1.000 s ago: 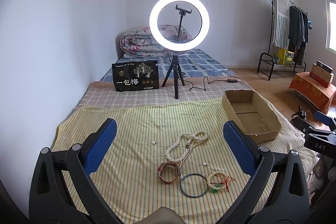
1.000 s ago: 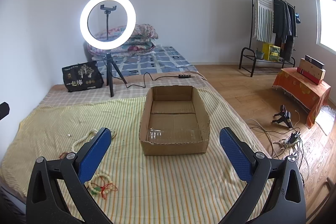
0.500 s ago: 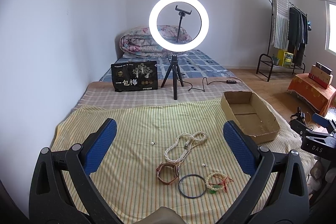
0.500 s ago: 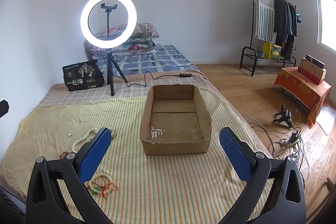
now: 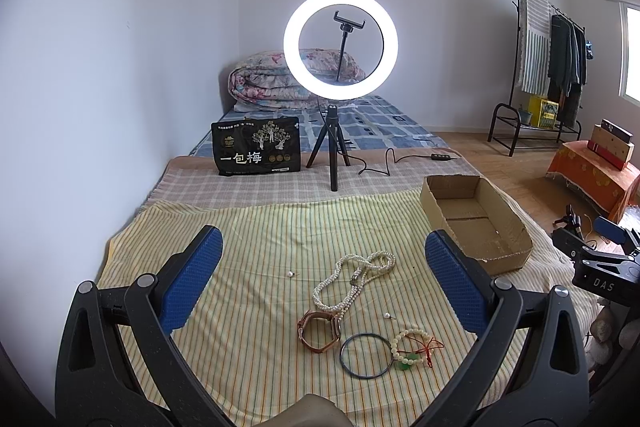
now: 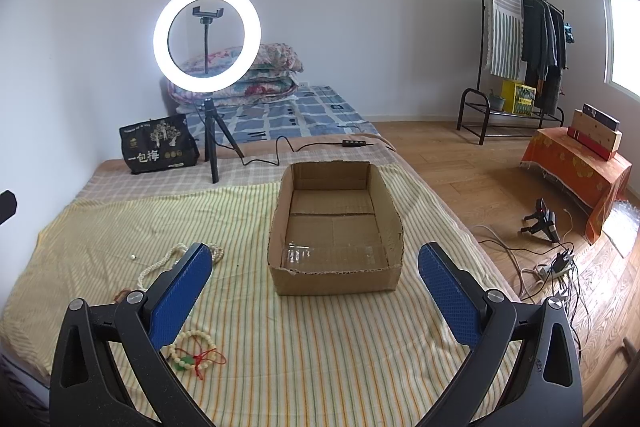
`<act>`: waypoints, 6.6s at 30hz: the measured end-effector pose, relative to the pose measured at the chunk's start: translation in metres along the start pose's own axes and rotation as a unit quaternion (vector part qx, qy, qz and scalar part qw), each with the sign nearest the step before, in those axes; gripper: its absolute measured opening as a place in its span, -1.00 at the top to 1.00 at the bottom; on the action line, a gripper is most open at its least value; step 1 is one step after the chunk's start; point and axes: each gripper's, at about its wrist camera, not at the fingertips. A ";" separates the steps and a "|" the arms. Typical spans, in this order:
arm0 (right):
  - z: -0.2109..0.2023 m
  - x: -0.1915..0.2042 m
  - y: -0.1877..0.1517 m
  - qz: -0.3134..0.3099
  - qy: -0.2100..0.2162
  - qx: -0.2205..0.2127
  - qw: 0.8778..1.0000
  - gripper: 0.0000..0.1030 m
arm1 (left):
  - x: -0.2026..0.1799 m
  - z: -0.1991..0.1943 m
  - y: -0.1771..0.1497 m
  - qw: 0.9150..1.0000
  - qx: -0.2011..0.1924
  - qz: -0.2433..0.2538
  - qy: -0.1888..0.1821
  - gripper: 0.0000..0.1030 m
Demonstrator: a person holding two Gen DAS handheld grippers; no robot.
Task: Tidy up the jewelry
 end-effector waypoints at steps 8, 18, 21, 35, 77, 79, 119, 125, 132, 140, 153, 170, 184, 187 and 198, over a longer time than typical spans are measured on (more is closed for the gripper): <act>0.000 -0.001 0.000 0.000 0.001 0.000 1.000 -0.99 | 0.000 0.000 -0.002 1.000 0.000 0.000 0.000 -1.00; 0.000 0.000 0.000 0.000 0.001 0.001 1.000 -0.99 | 0.000 0.000 -0.003 1.000 0.000 -0.001 0.000 -1.00; 0.002 0.003 -0.001 -0.001 0.003 0.002 1.000 -0.99 | 0.000 0.000 -0.003 1.000 -0.001 -0.001 0.000 -1.00; 0.004 0.007 -0.004 -0.009 0.009 0.007 1.000 -0.99 | 0.006 0.010 -0.007 1.000 0.013 -0.003 0.007 -1.00; 0.115 0.084 -0.065 -0.188 0.184 0.227 0.938 -0.23 | 0.061 0.162 -0.073 0.948 0.293 -0.070 -0.103 0.03; 0.119 0.085 -0.067 -0.184 0.188 0.237 0.935 -0.12 | 0.064 0.169 -0.082 0.941 0.311 -0.081 -0.104 0.10; 0.142 0.117 -0.099 -0.249 0.214 0.298 0.896 0.88 | 0.059 0.217 -0.129 0.914 0.387 -0.090 -0.087 0.88; 0.132 0.122 -0.093 -0.260 0.213 0.278 0.900 0.88 | 0.058 0.210 -0.126 0.919 0.377 -0.081 -0.082 0.89; 0.121 0.120 -0.079 -0.256 0.212 0.247 0.910 0.88 | 0.059 0.199 -0.112 0.930 0.351 -0.079 -0.079 0.89; 0.110 0.119 -0.059 -0.254 0.208 0.207 0.921 0.89 | 0.046 0.191 -0.088 0.941 0.318 -0.073 -0.089 0.89; 0.099 0.106 -0.027 -0.235 0.194 0.155 0.940 0.89 | 0.023 0.187 -0.061 0.948 0.287 -0.075 -0.113 0.89; 0.110 0.050 0.023 -0.165 0.141 0.110 0.970 0.89 | -0.043 0.183 -0.021 0.953 0.249 -0.056 -0.162 0.89; 0.153 -0.009 0.054 -0.075 0.109 0.128 0.983 0.89 | -0.117 0.197 -0.003 0.953 0.231 -0.028 -0.195 0.89; 0.167 -0.021 0.061 -0.057 0.098 0.128 0.985 0.89 | -0.131 0.201 -0.005 0.951 0.233 -0.021 -0.200 0.89; 0.207 -0.048 0.072 -0.023 0.066 0.129 0.989 0.88 | -0.172 0.218 -0.013 0.943 0.248 -0.003 -0.221 0.89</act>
Point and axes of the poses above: each gripper's, at about its wrist camera, not at the fingertips, and z roughly the way its jaws point, x to its left, y to its top, and after that the axes turned 2 degrees about z, right-handed
